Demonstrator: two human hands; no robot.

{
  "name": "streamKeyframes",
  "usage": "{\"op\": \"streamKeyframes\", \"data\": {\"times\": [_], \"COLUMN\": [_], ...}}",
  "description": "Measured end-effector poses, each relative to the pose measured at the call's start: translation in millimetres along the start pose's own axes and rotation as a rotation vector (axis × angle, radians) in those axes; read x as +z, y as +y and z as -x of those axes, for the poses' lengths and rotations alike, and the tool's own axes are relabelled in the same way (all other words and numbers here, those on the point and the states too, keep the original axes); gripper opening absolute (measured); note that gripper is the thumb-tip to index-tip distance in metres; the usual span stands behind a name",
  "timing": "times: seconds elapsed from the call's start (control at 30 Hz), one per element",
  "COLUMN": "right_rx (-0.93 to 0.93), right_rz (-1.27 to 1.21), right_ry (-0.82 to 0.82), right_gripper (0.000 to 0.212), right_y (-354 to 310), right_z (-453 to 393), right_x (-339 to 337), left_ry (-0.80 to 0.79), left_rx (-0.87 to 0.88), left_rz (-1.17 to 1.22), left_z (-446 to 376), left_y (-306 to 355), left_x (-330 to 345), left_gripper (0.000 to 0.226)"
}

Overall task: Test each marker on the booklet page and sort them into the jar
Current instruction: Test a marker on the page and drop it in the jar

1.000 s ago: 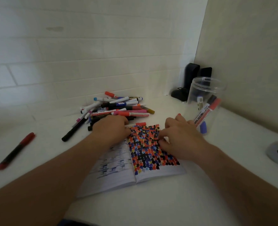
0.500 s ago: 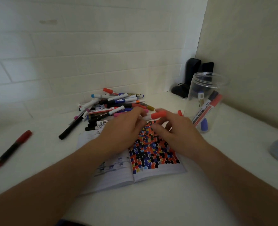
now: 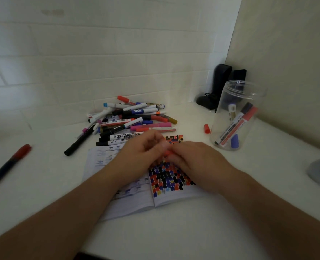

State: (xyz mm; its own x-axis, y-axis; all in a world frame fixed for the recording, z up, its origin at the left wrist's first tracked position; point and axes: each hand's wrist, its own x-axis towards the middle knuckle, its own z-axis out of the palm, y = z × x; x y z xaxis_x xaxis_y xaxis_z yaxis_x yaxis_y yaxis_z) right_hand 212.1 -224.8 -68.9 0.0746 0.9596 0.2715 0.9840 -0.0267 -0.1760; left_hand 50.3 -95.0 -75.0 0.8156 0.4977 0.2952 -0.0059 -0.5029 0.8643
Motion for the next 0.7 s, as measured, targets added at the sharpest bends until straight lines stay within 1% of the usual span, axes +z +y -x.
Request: {"op": "streamKeyframes", "data": {"times": [0.03,0.07,0.1,0.2,0.27,0.33,0.4,0.43,0.47,0.5,0.53,0.57,0.6,0.63,0.67,0.7], "right_rx": [-0.012,-0.023,-0.033,-0.032,-0.01,0.063,0.237,0.33,0.412,0.489,0.558,0.577,0.514,0.425,0.337,0.252], "right_rz": [0.012,0.025,0.039,0.108,0.135,0.122,-0.009,-0.103,-0.238,-0.453,-0.759,-1.128,-1.494,-1.76,-1.891,-1.917], "right_ry": [0.001,0.007,0.018,0.048,0.016,-0.043,-0.056,-0.018,0.051,0.155,0.237,0.252,0.244,0.227,0.208,0.19], "right_gripper": [0.036,0.036,0.037,0.038,0.039,0.04,0.049,0.049,0.042,0.029,0.016,0.01,0.021,0.037,0.051,0.059], "right_y": [1,1,2,4,2,-1,0,2,6,13,23,30,36,44,49,51], "right_z": [1,3,5,6,4,3,4,6,8,10,12,15,18,21,24,26], "right_x": [1,2,2,-1,-5,-12,-21,-25,-29,-35,-43,-52,-60,-69,-75,-80], "left_ry": [-0.016,-0.021,-0.02,-0.036,-0.05,-0.047,-0.048,-0.058,-0.077,-0.101,-0.124,-0.141,-0.152,-0.161,-0.168,-0.175], "left_rx": [0.013,0.023,0.029,0.018,0.018,0.028,0.035,0.039,0.052,0.077,0.106,0.13,0.143,0.151,0.159,0.165], "left_rz": [-0.101,-0.205,-0.26,-0.242,-0.237,-0.227,-0.237,-0.267,-0.317,-0.379,-0.444,-0.497,-0.53,-0.546,-0.559,-0.573], "left_z": [0,0,-1,-1,-1,-2,-3,-2,-2,-1,-1,-1,-2,-2,-3,-3], "left_y": [-2,-4,-5,-6,-6,-6,-6,-6,-5,-5,-5,-5,-6,-6,-6,-7], "left_x": [2,3,3,1,-1,0,1,2,3,4,5,6,7,7,7,7], "left_gripper": [0.015,0.012,0.013,0.015,0.016,0.014,0.01,0.011,0.014,0.016,0.017,0.018,0.018,0.017,0.016,0.017]}}
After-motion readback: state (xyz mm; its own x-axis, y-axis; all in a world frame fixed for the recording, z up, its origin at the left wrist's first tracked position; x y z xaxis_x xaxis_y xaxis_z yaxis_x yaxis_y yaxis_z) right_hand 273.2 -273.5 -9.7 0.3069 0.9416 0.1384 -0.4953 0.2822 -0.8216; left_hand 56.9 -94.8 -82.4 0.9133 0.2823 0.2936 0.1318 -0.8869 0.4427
